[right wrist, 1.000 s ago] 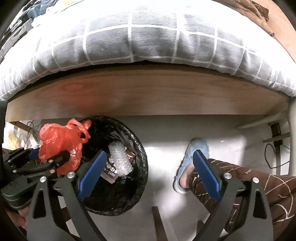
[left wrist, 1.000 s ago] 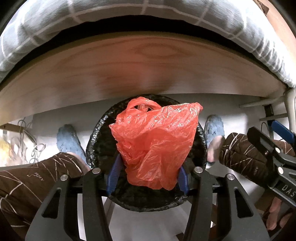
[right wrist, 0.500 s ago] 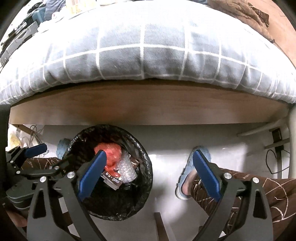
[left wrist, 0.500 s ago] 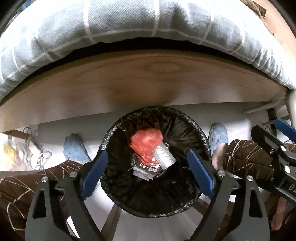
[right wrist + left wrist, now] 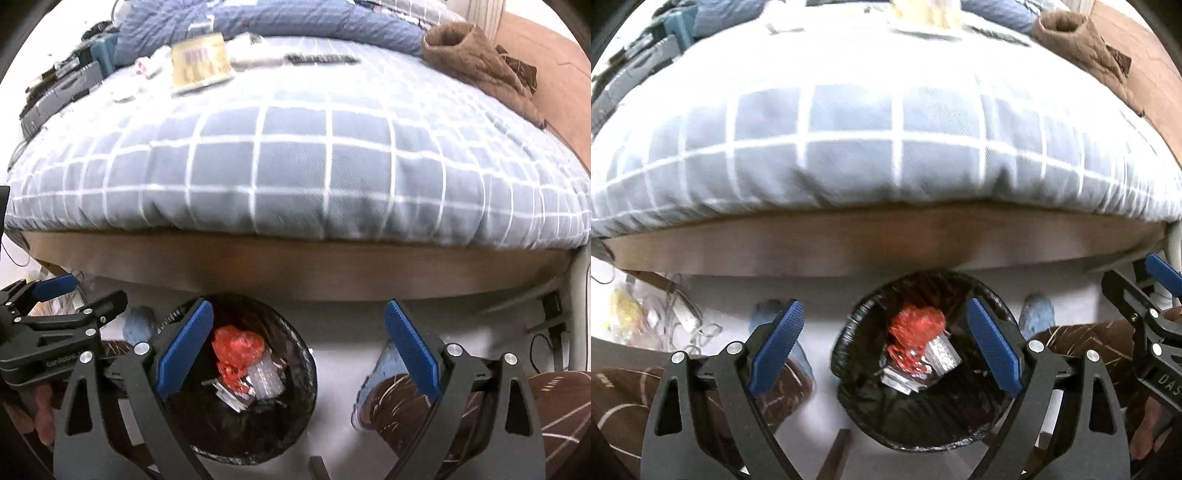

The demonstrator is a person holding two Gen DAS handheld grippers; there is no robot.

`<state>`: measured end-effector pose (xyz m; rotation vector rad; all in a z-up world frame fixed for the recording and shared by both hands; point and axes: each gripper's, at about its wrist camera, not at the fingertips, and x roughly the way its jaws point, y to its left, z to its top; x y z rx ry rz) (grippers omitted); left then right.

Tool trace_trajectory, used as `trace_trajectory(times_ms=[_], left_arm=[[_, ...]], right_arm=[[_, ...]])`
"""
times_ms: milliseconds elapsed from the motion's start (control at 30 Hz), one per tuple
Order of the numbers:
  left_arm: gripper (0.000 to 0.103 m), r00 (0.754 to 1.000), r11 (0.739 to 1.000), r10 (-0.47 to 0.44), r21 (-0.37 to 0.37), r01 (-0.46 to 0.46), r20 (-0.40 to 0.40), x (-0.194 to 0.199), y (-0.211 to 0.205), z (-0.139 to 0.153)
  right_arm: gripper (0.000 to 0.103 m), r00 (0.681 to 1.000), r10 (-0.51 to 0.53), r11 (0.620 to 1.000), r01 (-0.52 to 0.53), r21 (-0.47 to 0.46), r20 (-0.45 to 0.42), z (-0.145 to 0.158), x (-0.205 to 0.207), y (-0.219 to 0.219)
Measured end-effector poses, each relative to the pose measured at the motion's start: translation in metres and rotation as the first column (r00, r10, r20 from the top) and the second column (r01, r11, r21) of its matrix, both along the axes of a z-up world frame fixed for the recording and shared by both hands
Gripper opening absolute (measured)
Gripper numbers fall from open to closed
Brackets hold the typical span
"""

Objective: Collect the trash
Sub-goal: 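Raise both grippers back toward the remaining trash on the bed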

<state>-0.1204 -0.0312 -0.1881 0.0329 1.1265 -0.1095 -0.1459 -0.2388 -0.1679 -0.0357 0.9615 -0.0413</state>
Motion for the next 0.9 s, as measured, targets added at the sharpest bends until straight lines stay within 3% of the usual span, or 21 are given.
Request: trace_trajectory(times_ms=[433, 733, 900], left_arm=[[0.089, 0.993, 0.998, 0.063, -0.027, -0.060, 0.102, 0.019, 0.033, 0.056], [0.090, 0.981, 0.993, 0.116, -0.037, -0.112, 0.154, 0.053, 0.058, 0.089], [0.090, 0.972, 0.992, 0.127, -0.004, -0.128, 0.195, 0.088, 0.071, 0.104]], right_arm=[[0.090, 0.989, 0.052, 0.999, -0.053, -0.001, 0.138, 0.054, 0.012, 0.027], [0.090, 0.971, 0.115, 0.993, -0.119, 0.007, 0.208, 0.087, 0.054, 0.049], [0.090, 0.957, 0.161, 0.986, -0.166, 0.001, 0.243, 0.097, 0.084, 0.060]])
